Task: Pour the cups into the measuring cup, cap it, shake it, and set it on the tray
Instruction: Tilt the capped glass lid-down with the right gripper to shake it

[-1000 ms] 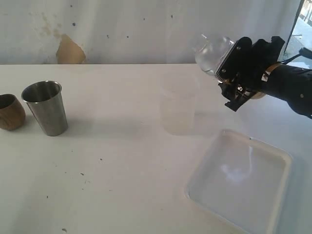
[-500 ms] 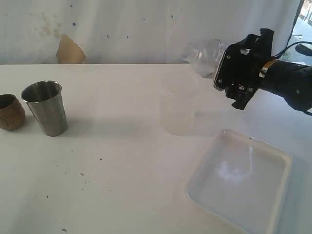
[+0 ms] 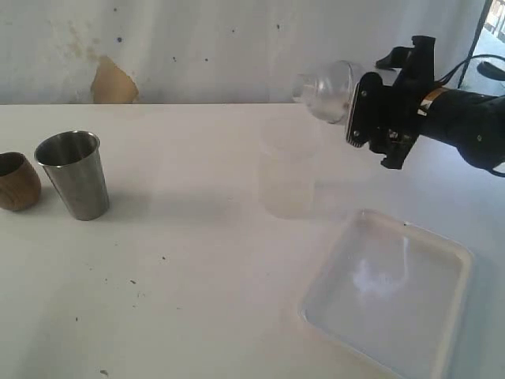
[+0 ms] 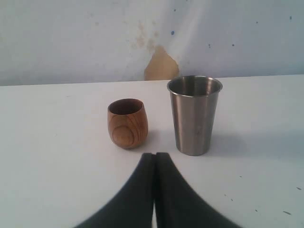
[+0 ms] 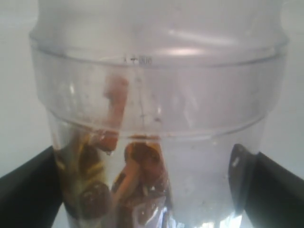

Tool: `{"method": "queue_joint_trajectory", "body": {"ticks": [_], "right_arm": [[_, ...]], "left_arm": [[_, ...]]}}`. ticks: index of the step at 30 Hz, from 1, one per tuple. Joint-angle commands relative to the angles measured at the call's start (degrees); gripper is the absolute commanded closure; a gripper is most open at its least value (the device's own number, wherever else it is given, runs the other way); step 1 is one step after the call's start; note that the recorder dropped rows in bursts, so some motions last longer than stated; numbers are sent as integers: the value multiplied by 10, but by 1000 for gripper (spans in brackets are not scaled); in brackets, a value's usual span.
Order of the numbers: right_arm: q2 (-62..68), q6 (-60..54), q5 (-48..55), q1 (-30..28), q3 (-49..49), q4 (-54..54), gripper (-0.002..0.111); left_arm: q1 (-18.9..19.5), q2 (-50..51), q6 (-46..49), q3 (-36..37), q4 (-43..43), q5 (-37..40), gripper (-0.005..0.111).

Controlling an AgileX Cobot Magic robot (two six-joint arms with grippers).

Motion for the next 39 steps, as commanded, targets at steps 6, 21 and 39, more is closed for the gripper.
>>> {"method": "queue_joint_trajectory", "body": {"ticks": [6,21,39], "right_arm": [[-7,-76,-18,-2,-24,5,108],[-7,-126,-16,-2,-24,5,108],[-7,-216,-23,-2,-24,13,108]], "left_arm": [[0,-3,0,3,0,-3,107],[0,-3,0,3,0,-3,107],[0,-3,0,3,0,-3,107]]}}
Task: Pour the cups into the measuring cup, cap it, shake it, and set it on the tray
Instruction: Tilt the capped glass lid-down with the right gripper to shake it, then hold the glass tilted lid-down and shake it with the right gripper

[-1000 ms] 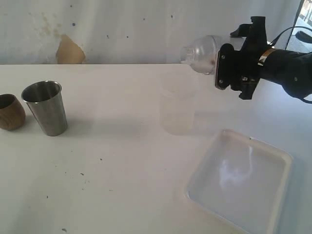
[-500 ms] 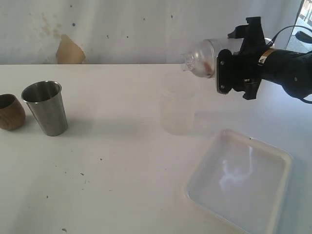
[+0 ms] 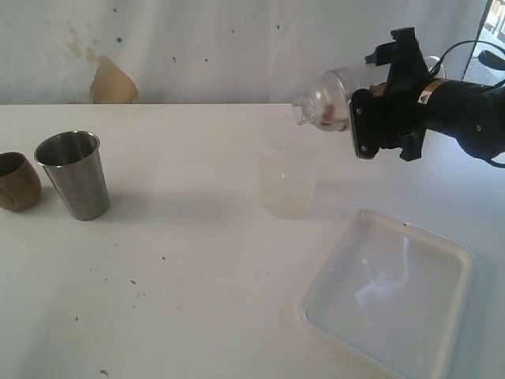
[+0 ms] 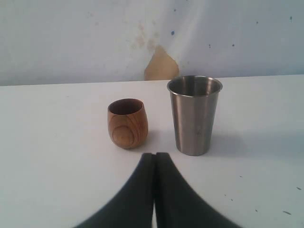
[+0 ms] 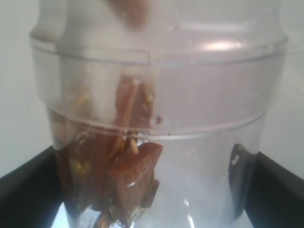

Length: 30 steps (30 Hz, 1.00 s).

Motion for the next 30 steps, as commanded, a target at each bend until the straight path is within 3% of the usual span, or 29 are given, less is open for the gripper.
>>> {"method": "queue_joint_trajectory", "body": {"ticks": [1,30], "right_arm": [[-7,-21,-36,-2,-8,13,108],[-8,-82,-68,-2,-8,13,108]], "left_arm": [[0,-3,-1,3,0,-3,107],[0,-3,-1,3,0,-3,107]]}}
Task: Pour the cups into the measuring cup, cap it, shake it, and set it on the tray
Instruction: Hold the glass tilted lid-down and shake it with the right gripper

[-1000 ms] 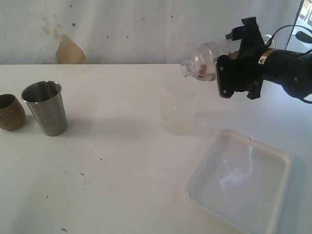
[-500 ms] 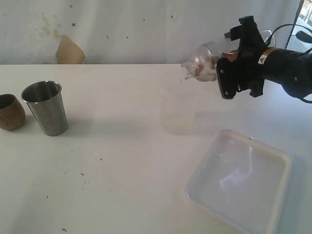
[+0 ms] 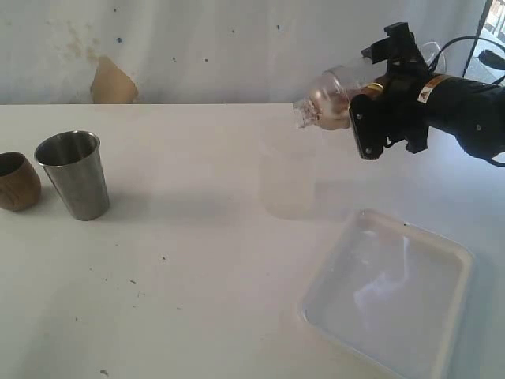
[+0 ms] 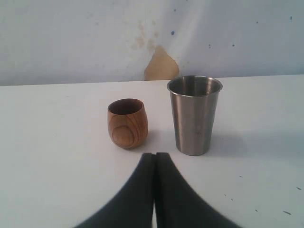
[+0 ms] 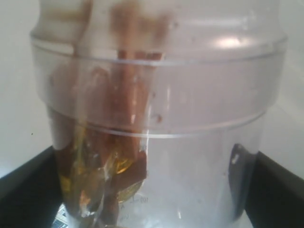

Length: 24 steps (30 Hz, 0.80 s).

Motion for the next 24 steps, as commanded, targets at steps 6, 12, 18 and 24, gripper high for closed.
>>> {"method": "queue_joint_trajectory", "body": {"ticks": [6,12,18,24], "right_arm": [[-8,-1,-33,-2,-7,5,108],[-8,-1,-32,-2,-7,5,108],[-8,-3,-32,-2,-7,5,108],[-8,-17,-37,-2,-7,5,108]], "left_arm": [[0,-3,-1,3,0,-3,107],[0,-3,-1,3,0,-3,107],[0,-3,-1,3,0,-3,107],[0,-3,-1,3,0,-3,107]]}}
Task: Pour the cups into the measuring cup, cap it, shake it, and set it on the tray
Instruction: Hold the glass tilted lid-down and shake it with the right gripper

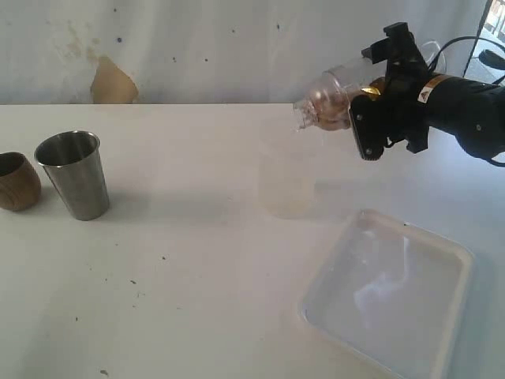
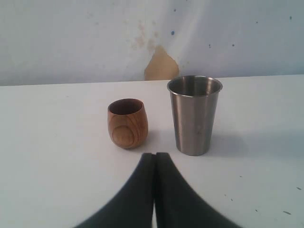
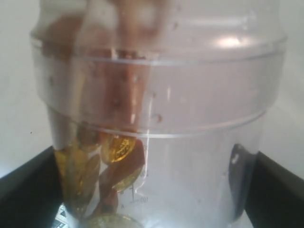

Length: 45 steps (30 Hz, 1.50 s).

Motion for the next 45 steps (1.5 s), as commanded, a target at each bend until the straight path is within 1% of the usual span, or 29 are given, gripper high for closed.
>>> {"method": "queue_joint_trajectory", "body": {"ticks": [1,23,28,40,45], "right_arm": [[-8,-10,-37,-2,-7,5,108],[-8,-11,-39,-2,-7,5,108],[-8,-39,-39,-2,-7,3,108],[-8,-40,-53,-2,-7,3,108],[-8,-75,-53,-2,-7,3,108]], "left_arm": [[0,-3,-1,3,0,-3,107],[0,-3,-1,3,0,-3,107],[0,-3,-1,3,0,-3,107],[0,-3,-1,3,0,-3,107],[0,-3,-1,3,0,-3,107]]}}
